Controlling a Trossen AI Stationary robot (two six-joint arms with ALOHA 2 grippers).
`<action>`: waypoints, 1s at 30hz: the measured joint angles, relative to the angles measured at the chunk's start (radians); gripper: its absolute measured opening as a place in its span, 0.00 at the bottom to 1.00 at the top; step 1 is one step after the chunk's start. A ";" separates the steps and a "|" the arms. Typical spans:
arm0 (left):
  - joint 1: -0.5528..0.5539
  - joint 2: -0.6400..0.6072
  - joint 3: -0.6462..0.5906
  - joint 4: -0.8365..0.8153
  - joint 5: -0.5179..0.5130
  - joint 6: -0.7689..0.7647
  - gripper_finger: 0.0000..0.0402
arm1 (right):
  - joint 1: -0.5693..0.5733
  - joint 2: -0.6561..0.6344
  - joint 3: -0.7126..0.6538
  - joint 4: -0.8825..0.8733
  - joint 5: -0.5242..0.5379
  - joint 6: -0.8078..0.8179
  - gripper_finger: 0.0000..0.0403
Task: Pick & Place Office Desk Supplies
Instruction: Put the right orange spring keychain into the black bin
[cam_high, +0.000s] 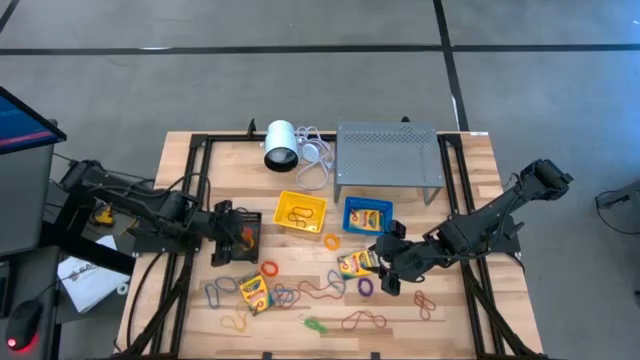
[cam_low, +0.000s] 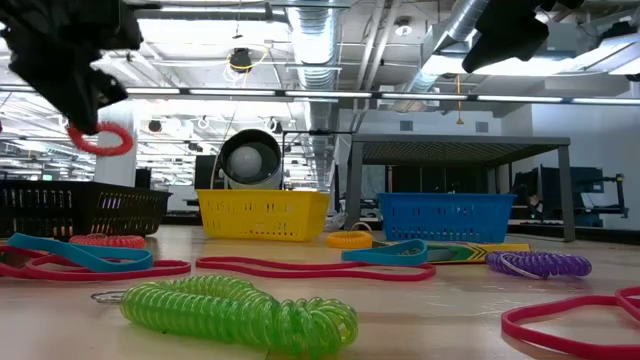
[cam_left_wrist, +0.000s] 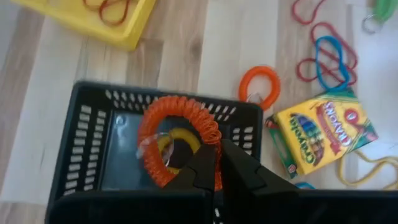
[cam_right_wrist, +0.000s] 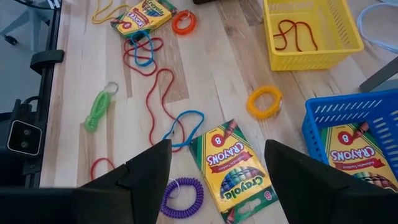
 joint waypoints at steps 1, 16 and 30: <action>0.000 -0.005 -0.010 -0.002 0.000 -0.010 0.00 | 0.000 0.000 0.000 0.000 0.000 0.000 0.63; 0.003 0.016 -0.084 0.058 -0.009 -0.114 0.00 | -0.019 0.000 0.000 0.003 0.003 -0.011 0.63; 0.010 0.198 -0.085 0.088 -0.008 -0.170 0.01 | -0.033 0.000 0.000 0.000 0.003 -0.022 0.63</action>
